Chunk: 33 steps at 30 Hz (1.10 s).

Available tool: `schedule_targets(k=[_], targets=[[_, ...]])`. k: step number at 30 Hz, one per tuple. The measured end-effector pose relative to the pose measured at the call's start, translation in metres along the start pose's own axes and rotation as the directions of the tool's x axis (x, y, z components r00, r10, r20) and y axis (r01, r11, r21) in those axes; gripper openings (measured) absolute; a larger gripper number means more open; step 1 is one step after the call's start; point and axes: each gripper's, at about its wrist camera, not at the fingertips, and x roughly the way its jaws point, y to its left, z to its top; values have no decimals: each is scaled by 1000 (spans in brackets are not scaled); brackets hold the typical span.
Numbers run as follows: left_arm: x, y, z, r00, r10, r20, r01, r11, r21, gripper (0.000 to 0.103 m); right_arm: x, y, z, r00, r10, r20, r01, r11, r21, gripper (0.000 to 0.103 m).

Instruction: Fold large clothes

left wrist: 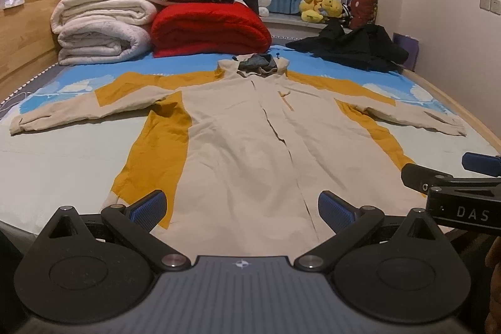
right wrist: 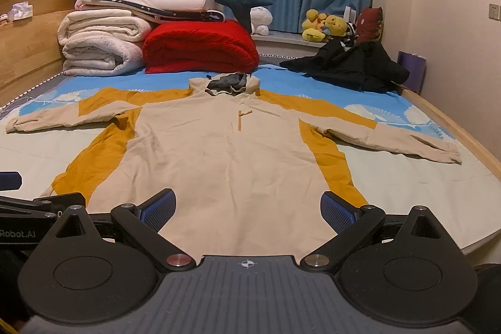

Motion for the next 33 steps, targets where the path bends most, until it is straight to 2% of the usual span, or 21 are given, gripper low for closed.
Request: schedule_targets(k=[33], targets=[[0, 4, 1, 1000, 4, -5, -4, 1000, -8, 103, 2, 3, -4, 1000, 6, -9, -6, 1000, -18, 98]])
